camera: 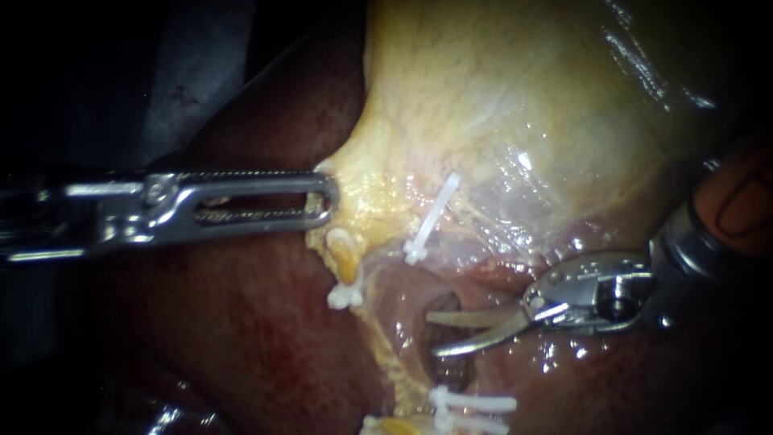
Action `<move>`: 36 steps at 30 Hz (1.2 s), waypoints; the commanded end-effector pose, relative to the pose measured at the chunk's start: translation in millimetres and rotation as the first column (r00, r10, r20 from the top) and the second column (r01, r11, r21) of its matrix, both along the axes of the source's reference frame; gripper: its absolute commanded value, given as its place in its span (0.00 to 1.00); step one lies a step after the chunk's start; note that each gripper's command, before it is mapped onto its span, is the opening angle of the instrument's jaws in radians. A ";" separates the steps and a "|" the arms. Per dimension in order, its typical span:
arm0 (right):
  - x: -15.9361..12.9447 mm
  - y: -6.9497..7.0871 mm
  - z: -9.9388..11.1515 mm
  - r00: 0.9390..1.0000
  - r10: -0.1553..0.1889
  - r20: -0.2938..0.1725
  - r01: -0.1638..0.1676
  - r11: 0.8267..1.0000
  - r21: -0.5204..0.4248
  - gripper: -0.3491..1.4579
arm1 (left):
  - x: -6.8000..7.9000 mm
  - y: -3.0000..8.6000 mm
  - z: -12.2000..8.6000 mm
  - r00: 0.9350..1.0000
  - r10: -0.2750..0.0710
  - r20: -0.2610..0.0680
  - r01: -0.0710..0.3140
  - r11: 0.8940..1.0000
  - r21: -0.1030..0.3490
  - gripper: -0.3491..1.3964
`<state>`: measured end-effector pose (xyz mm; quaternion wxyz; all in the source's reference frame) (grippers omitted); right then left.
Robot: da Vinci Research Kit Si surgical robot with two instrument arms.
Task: Go back from the cut right tube
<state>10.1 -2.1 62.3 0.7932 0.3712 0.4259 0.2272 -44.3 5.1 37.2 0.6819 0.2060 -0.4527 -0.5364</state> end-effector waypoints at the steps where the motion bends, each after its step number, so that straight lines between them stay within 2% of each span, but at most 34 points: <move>1: -0.3 0.3 -0.3 1.000 -0.005 -0.004 0.005 1.000 -0.001 0.49 | 0.0 0.0 0.0 1.000 0.000 0.000 0.000 1.000 0.000 0.00; 8: -2.2 2.1 -2.6 1.000 0.015 -0.020 -0.015 1.000 -0.017 0.45 | 0.0 0.1 0.1 1.000 0.001 0.000 -0.001 1.000 0.000 0.00; 16: -5.1 5.9 -5.9 0.997 0.064 -0.035 -0.067 0.996 -0.062 0.42 | 0.0 0.1 0.3 1.000 0.001 0.000 -0.001 1.000 0.000 0.00; 20: -6.1 8.2 -7.1 0.993 0.103 -0.053 -0.108 0.990 -0.094 0.38 | -0.1 0.0 0.4 1.000 0.000 -0.001 0.000 1.000 -0.001 0.00; 24: -6.4 9.6 -7.9 0.990 0.124 -0.070 -0.132 0.984 -0.123 0.38 | -0.1 0.0 0.4 1.000 0.000 -0.001 0.000 1.000 -0.001 0.00; 28: -6.4 10.4 -8.3 0.988 0.135 -0.076 -0.144 0.981 -0.134 0.37 | -0.2 0.0 0.4 1.000 -0.003 -0.003 0.003 1.000 -0.002 0.00; 36: -6.5 10.5 -8.1 0.988 0.133 -0.077 -0.142 0.980 -0.139 0.37 | -0.6 -0.3 0.7 1.000 -0.001 -0.002 0.001 1.000 -0.004 0.00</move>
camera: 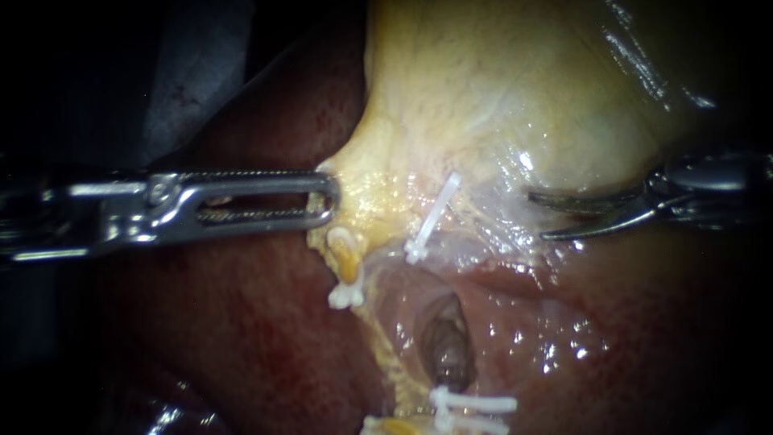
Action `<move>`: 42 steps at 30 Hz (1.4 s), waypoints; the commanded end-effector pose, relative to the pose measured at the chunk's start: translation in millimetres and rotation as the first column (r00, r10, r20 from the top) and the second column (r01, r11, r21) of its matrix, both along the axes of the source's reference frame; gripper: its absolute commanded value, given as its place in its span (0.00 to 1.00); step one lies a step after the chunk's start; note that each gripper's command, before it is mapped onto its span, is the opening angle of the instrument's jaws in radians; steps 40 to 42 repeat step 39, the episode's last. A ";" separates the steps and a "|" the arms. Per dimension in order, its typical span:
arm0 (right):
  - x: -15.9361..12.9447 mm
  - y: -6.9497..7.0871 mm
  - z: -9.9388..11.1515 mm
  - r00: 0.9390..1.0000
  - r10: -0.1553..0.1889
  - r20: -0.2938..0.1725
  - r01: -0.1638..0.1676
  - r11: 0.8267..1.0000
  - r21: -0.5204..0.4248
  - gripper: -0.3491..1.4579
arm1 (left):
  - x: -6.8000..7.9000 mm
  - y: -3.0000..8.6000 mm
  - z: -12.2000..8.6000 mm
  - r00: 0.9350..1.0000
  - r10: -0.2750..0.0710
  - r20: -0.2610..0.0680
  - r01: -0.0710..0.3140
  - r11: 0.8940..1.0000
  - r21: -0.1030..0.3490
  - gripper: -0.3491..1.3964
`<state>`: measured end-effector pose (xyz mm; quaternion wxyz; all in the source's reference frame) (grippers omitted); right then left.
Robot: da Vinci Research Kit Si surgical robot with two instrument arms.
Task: Go back from the cut right tube
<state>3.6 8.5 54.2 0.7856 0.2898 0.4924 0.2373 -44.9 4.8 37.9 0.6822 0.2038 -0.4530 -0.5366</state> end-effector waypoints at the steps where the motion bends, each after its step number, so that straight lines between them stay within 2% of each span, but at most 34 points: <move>1: 0.0 -0.1 0.1 1.000 0.000 0.000 0.000 1.000 0.000 0.37 | -0.2 -0.1 0.2 1.000 0.002 0.001 -0.002 1.000 -0.001 0.00; 5: -0.1 -0.2 0.2 1.000 -0.001 0.000 0.001 1.000 0.000 0.38 | -1.5 -1.0 1.2 1.000 0.013 0.007 -0.013 1.000 -0.004 0.00; 10: -0.2 -0.2 0.3 1.000 -0.001 -0.001 0.001 1.000 -0.001 0.38 | -3.8 -2.4 2.3 0.999 0.029 0.016 -0.029 1.000 -0.007 0.00; 16: -0.4 -0.3 0.4 1.000 -0.002 -0.001 0.002 1.000 -0.002 0.38 | -5.6 -3.3 2.8 0.999 0.040 0.022 -0.040 0.999 -0.010 0.00; 42: -0.6 -0.4 0.6 1.000 -0.003 -0.001 0.003 1.000 -0.003 0.38 | -6.1 -3.3 3.0 0.999 0.043 0.021 -0.043 0.999 -0.009 0.00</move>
